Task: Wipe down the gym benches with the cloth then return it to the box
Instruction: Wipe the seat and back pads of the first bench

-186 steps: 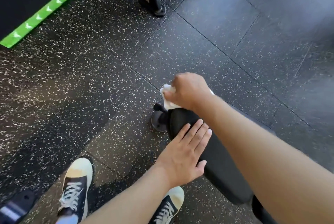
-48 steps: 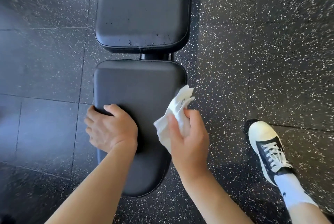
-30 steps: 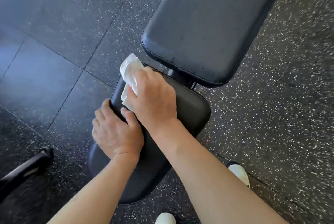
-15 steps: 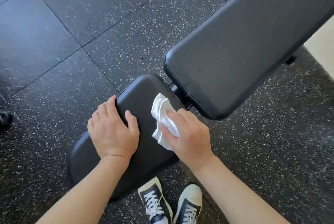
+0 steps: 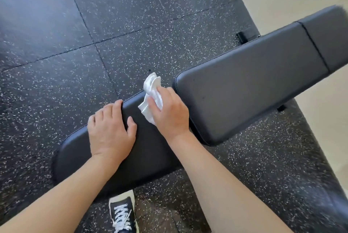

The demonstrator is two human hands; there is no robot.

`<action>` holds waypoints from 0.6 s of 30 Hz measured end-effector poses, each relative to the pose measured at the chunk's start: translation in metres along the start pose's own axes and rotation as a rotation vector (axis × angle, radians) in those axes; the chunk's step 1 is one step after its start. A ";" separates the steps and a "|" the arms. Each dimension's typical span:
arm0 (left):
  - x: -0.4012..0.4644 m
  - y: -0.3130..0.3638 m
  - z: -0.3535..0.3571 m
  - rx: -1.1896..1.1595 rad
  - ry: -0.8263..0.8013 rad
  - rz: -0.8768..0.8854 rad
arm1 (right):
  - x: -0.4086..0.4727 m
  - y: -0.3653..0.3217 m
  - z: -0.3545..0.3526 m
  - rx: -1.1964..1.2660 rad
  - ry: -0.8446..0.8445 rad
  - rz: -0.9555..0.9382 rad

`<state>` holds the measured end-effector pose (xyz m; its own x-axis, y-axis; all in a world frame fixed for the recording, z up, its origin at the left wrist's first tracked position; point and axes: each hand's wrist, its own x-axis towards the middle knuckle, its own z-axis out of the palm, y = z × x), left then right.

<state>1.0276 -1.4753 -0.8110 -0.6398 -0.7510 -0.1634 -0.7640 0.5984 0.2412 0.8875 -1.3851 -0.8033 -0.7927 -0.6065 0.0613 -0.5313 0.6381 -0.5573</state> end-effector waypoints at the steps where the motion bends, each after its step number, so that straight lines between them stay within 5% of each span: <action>1: 0.000 0.001 -0.001 0.006 -0.005 -0.001 | -0.002 0.001 -0.006 0.004 -0.031 -0.019; 9: -0.013 0.058 -0.002 0.000 0.011 0.190 | -0.066 0.049 -0.085 -0.030 -0.100 -0.178; 13: -0.002 0.095 0.011 -0.071 0.076 -0.023 | -0.077 0.100 -0.115 -0.105 -0.150 -0.229; 18: -0.002 0.095 0.035 -0.044 0.178 -0.049 | -0.064 0.141 -0.110 -0.174 -0.166 -0.417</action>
<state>0.9531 -1.4070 -0.8208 -0.5745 -0.8185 -0.0054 -0.7867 0.5503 0.2797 0.8310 -1.2042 -0.7949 -0.4507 -0.8859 0.1093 -0.8470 0.3858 -0.3656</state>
